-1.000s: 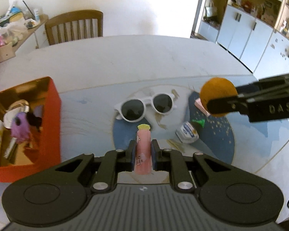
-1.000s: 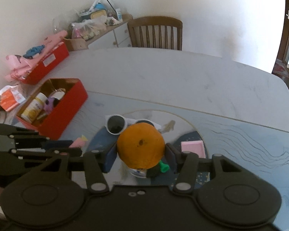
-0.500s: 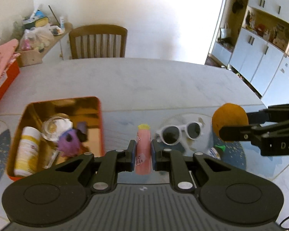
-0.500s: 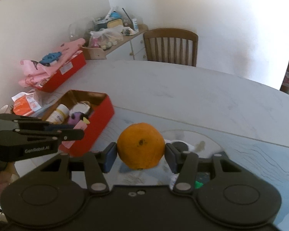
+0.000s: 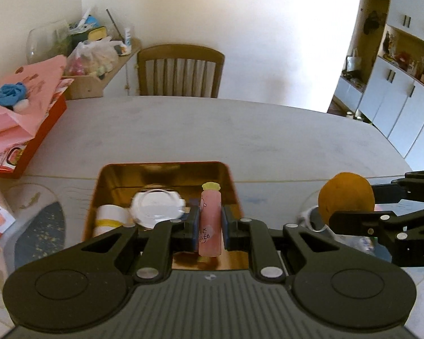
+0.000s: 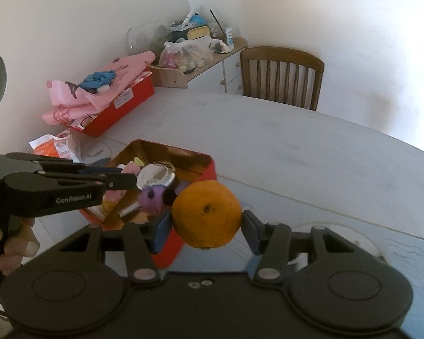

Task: Organize rigid objects
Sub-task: 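Carry the pink tube with the left tool while the right tool carries the orange to the tin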

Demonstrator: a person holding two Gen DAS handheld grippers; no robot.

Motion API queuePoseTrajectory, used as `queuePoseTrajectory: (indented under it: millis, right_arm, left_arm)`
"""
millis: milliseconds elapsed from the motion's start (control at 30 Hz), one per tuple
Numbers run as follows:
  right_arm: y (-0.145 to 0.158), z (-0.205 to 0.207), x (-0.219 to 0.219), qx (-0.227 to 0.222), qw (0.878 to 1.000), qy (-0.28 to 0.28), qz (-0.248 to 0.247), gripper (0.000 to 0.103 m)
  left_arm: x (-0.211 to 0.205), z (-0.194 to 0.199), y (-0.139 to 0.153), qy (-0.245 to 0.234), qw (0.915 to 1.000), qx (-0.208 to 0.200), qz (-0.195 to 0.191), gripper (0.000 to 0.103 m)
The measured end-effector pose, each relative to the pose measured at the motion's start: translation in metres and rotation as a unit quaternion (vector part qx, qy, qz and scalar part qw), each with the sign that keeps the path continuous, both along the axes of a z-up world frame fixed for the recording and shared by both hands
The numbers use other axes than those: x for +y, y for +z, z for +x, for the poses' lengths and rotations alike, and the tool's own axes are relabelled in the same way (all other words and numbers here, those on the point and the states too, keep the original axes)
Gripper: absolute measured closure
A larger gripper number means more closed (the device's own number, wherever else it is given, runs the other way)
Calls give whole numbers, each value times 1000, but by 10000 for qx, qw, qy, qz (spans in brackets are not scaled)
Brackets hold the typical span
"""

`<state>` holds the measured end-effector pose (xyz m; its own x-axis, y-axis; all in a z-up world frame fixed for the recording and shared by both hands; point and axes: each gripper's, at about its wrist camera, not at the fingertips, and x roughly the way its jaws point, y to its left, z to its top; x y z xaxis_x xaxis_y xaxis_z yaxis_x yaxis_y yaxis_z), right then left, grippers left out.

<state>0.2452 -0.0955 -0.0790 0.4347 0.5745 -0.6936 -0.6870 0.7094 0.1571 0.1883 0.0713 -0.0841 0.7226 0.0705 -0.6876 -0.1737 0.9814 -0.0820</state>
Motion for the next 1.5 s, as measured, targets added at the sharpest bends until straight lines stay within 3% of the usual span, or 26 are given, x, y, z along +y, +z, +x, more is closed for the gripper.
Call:
queuePoseTrajectory:
  millis: [333,733,1167,1500]
  right_arm:
    - [-14,16,60,-3,9996,-33,-265,50]
    - [-41,45,124,-36,9973,72,-731,50]
    - [-67,55,159,-166,9916,287,-1253,50]
    - [-77,60,168,-83,9904,267,-1357,50]
  left_arm:
    - [55,18,-19,71,9997,211,-33,88]
    - [84,50,-36,-84,9995,290,111,88]
    - [98,69,-61,-186,9985,516,-70,88]
    - [103,77,-68,-193,9975,651,-180,88]
